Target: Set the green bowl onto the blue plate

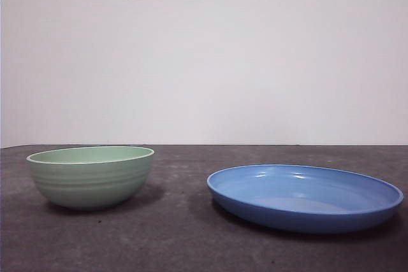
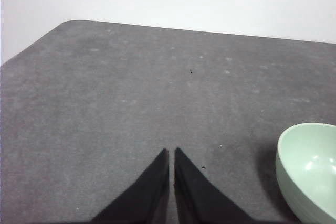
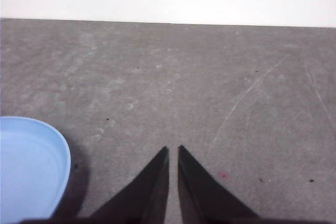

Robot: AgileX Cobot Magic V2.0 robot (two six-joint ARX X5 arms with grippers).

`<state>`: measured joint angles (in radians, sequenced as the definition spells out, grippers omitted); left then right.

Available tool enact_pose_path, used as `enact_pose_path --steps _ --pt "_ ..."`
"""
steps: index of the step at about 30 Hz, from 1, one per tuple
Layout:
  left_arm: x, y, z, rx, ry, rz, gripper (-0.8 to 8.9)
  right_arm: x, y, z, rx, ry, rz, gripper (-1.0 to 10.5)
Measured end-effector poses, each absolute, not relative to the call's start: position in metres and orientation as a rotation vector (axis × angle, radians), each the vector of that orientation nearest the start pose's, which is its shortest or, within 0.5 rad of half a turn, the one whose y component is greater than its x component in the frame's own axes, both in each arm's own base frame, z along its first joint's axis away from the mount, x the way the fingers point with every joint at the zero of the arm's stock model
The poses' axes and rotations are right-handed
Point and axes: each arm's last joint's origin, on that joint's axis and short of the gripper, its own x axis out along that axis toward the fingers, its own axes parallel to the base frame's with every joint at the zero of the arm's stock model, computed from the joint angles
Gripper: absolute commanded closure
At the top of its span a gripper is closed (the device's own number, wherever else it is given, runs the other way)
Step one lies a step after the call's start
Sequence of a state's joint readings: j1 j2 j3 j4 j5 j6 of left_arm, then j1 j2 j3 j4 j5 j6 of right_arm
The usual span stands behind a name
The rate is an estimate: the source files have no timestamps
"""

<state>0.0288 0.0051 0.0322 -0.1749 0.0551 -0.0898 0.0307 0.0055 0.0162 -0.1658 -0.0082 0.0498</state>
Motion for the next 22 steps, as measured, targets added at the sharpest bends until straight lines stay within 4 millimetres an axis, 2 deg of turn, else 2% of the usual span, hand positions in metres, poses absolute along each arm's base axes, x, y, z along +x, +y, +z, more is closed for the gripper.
enact_pose_path --steps 4,7,14,22 --pt "0.095 0.001 0.158 -0.133 0.15 -0.016 7.96 0.095 0.004 0.154 0.123 0.158 0.048 9.4" --pt "0.094 0.001 0.164 -0.174 0.149 -0.013 7.96 0.093 0.004 0.166 0.189 0.129 0.047 9.4" --pt "0.091 0.001 0.215 -0.247 0.076 -0.021 7.96 0.086 0.005 0.209 0.326 0.052 0.105 9.4" --pt "0.091 -0.004 0.263 -0.317 0.233 -0.144 7.96 0.084 0.01 0.251 0.411 0.191 0.263 9.4"
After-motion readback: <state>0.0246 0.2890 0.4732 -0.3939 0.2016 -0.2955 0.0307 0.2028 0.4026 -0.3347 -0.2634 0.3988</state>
